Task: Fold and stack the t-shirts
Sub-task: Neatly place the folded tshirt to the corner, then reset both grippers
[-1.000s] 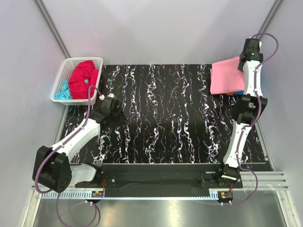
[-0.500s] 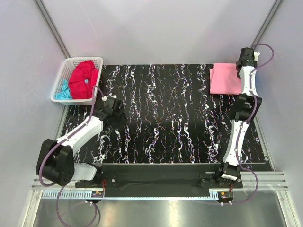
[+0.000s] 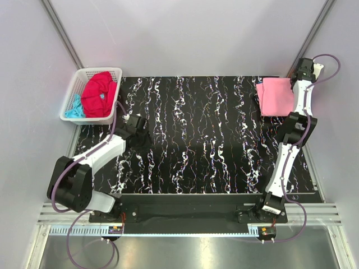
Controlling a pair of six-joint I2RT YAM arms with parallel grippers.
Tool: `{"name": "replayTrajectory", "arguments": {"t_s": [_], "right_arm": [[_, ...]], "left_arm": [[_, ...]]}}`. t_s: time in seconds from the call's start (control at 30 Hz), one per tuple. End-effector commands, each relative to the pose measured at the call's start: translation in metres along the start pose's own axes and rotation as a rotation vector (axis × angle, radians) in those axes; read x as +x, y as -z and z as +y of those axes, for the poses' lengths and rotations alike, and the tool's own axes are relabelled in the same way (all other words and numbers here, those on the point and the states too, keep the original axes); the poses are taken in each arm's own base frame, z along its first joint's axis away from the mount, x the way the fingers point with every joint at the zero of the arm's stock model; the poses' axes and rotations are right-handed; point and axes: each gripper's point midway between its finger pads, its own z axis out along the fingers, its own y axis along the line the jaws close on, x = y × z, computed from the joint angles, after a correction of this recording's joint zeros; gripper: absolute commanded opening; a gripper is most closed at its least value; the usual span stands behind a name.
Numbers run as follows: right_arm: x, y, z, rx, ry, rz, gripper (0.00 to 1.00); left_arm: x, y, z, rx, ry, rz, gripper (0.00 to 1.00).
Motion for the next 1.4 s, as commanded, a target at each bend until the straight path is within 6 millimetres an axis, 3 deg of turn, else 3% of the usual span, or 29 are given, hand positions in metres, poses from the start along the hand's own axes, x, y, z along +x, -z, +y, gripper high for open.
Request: {"name": "replayTrajectory", "arguments": {"t_s": [0.0,0.03,0.13,0.17,0.23,0.47,0.57,0.6,0.63,0.7,0.73,0.77,0.8,0.83,0.87,0.9,0.93,0.97,1.0,1.03,1.07,1.1,1.13,1.17,1.23,1.27,1.33,1.37], "right_arm": [[-0.035,-0.002,-0.014,0.034,-0.096,-0.106,0.0],[-0.032,-0.005,-0.012,0.026,-0.093,-0.098,0.0],[-0.023,-0.008,-0.006,0.01,-0.095,-0.075,0.31],[-0.027,-0.004,-0.007,0.004,-0.107,-0.08,0.49],[-0.028,-0.002,-0.005,-0.012,-0.12,-0.08,0.65],[-0.063,0.042,-0.003,-0.099,-0.169,-0.142,0.74],[-0.072,0.073,0.006,-0.161,-0.163,-0.157,0.8],[-0.063,0.076,0.011,-0.179,-0.148,-0.132,0.81],[-0.07,0.099,0.018,-0.219,-0.127,-0.155,0.82],[-0.058,0.115,0.032,-0.246,-0.056,-0.143,0.83],[-0.062,0.143,0.044,-0.281,-0.039,-0.171,0.84],[-0.06,0.156,0.05,-0.288,-0.021,-0.179,0.84],[-0.044,0.161,0.057,-0.295,0.014,-0.156,0.86],[-0.05,0.184,0.056,-0.314,0.005,-0.179,0.88],[-0.026,0.198,0.076,-0.352,0.057,-0.149,0.9],[-0.019,0.21,0.082,-0.376,0.064,-0.15,0.92],[-0.023,0.234,0.079,-0.402,0.046,-0.181,0.93],[0.006,0.237,0.089,-0.435,0.084,-0.131,0.95],[0.017,0.258,0.103,-0.498,0.08,-0.131,0.96],[0.014,0.284,0.099,-0.55,0.058,-0.158,0.97],[0.05,0.281,0.103,-0.57,0.102,-0.105,1.0],[0.06,0.3,0.114,-0.614,0.095,-0.122,1.0],[0.061,0.32,0.107,-0.651,0.083,-0.149,1.0],[0.087,0.319,0.107,-0.654,0.116,-0.113,1.0],[0.105,0.342,0.107,-0.71,0.121,-0.102,1.0],[0.126,0.34,0.105,-0.705,0.146,-0.074,1.0],[0.142,0.354,0.102,-0.738,0.154,-0.061,1.0],[0.16,0.352,0.1,-0.743,0.175,-0.032,1.0]], "left_arm": [[-0.017,0.002,-0.023,0.075,-0.011,-0.035,0.42],[-0.017,0.002,-0.025,0.08,-0.012,-0.035,0.42],[-0.017,0.001,-0.03,0.089,-0.022,-0.031,0.42],[-0.016,0.0,-0.03,0.09,-0.026,-0.028,0.42],[-0.015,0.0,-0.032,0.095,-0.032,-0.029,0.42],[-0.017,0.004,-0.035,0.104,-0.052,-0.07,0.44],[-0.019,0.009,-0.037,0.107,-0.069,-0.094,0.49],[-0.022,0.01,-0.035,0.092,-0.073,-0.111,0.58],[-0.023,0.011,-0.035,0.086,-0.078,-0.122,0.64],[-0.025,0.014,-0.038,0.088,-0.087,-0.141,0.73],[-0.025,0.016,-0.039,0.081,-0.099,-0.154,0.75],[-0.025,0.016,-0.039,0.08,-0.103,-0.159,0.77],[-0.025,0.018,-0.04,0.079,-0.108,-0.164,0.77],[-0.024,0.019,-0.04,0.074,-0.116,-0.172,0.8],[-0.023,0.019,-0.04,0.07,-0.121,-0.175,0.83],[-0.023,0.02,-0.039,0.065,-0.121,-0.178,0.84],[-0.021,0.02,-0.039,0.059,-0.126,-0.18,0.87],[-0.021,0.02,-0.039,0.055,-0.128,-0.184,0.91],[-0.021,0.021,-0.037,0.046,-0.129,-0.193,0.93],[-0.021,0.021,-0.038,0.043,-0.134,-0.196,0.99],[-0.02,0.02,-0.037,0.036,-0.135,-0.197,0.99],[-0.02,0.02,-0.036,0.031,-0.138,-0.198,0.99],[-0.02,0.02,-0.036,0.024,-0.143,-0.203,0.99],[-0.019,0.019,-0.036,0.018,-0.147,-0.205,0.99],[-0.019,0.017,-0.036,0.0,-0.158,-0.21,0.99],[-0.019,0.016,-0.036,-0.002,-0.158,-0.211,0.99],[-0.021,0.015,-0.038,-0.011,-0.162,-0.22,0.99],[-0.021,0.013,-0.038,-0.018,-0.166,-0.217,0.99]]}}
